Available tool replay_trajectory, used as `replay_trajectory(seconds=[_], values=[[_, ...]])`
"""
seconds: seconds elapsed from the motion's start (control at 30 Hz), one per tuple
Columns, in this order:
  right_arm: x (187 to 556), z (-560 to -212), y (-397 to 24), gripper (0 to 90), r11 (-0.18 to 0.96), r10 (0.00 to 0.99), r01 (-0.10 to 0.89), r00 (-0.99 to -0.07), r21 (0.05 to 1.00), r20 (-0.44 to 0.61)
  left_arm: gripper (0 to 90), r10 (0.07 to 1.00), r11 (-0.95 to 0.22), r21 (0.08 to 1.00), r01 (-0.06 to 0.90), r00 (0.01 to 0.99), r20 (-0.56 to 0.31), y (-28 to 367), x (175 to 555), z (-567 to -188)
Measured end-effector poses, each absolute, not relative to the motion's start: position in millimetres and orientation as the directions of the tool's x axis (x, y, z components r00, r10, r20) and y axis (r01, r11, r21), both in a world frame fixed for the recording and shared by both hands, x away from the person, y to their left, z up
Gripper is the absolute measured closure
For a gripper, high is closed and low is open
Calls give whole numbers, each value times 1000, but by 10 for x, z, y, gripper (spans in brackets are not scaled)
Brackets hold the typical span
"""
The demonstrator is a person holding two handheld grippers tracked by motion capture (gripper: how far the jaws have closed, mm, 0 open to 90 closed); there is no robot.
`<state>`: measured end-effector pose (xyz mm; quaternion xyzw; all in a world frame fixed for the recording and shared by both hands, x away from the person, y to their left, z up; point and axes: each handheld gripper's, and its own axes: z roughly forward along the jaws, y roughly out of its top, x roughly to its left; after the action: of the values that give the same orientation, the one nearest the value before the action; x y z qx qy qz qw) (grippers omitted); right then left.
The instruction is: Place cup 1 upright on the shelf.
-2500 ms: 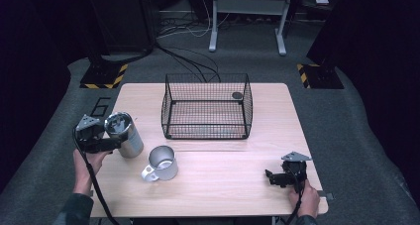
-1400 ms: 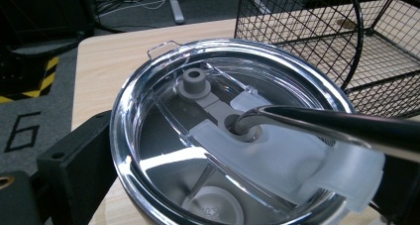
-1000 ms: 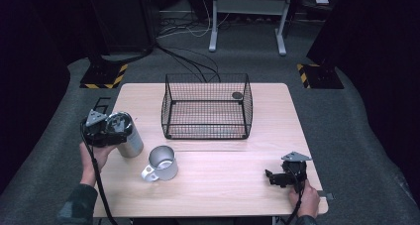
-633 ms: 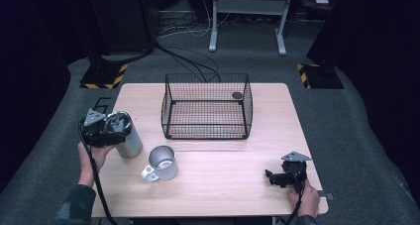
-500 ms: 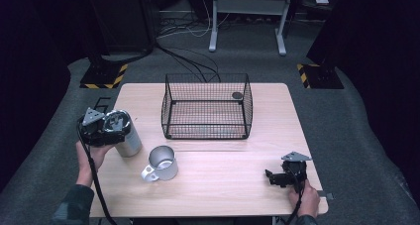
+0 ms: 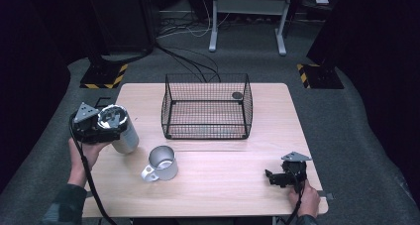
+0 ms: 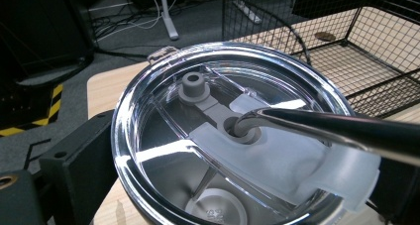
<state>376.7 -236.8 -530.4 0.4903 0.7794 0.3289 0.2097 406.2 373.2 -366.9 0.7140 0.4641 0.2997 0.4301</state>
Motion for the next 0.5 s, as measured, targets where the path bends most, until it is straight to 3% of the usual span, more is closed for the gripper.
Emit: replay_trajectory(seconds=[0.5], values=[[3768, -5304, -2368, 0, 303, 902, 626, -432, 718, -4, 39, 906, -222, 900, 376, 421, 48, 3614, 4042, -3469]])
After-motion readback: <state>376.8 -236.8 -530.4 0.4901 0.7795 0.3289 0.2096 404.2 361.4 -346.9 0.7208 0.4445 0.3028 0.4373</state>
